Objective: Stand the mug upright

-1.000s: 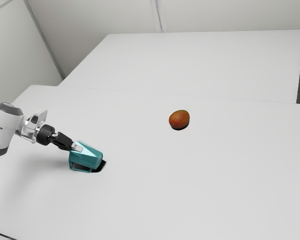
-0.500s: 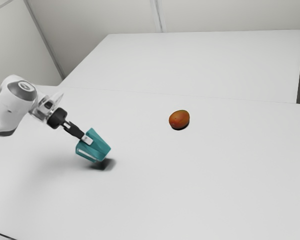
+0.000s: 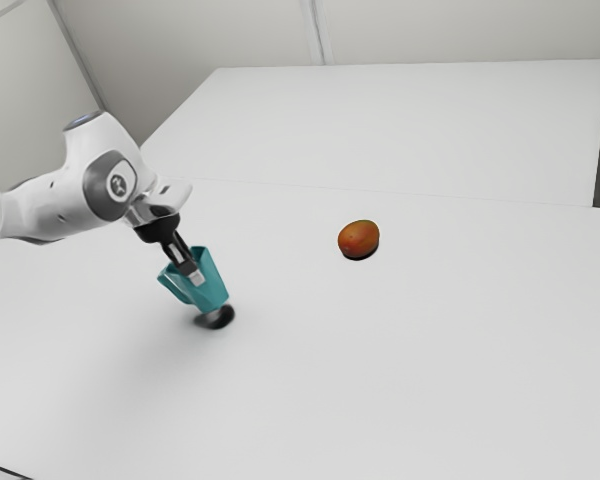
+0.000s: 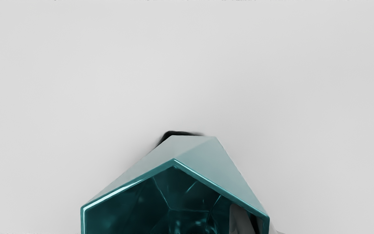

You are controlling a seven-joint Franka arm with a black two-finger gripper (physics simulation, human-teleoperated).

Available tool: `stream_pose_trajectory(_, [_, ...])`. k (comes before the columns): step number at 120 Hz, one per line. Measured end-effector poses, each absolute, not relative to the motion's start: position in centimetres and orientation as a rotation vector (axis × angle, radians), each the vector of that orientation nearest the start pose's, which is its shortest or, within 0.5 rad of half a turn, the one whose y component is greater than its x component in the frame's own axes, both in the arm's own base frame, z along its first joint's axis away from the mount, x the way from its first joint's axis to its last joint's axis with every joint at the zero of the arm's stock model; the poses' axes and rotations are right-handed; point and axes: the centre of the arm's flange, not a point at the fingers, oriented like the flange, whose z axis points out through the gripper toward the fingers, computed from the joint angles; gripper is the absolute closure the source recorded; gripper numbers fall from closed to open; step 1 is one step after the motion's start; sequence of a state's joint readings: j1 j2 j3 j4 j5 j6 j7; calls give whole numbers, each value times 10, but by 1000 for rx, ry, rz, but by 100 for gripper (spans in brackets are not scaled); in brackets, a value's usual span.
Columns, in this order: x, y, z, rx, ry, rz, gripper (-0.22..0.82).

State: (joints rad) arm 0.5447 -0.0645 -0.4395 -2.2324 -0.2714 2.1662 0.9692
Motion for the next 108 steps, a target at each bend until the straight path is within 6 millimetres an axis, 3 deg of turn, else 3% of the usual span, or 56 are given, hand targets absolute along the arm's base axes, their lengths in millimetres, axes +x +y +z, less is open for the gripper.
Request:
stream_pose_trajectory(57, [505, 16, 378, -3109, 784, -88, 79])
stream_pose_trajectory(78, [504, 15, 364, -3142, 655, -49, 79])
stream_pose_trajectory(100, [504, 11, 364, -3154, 550, -54, 79])
stream_pose_trajectory(108, [503, 6, 364, -3156, 530, -53, 74])
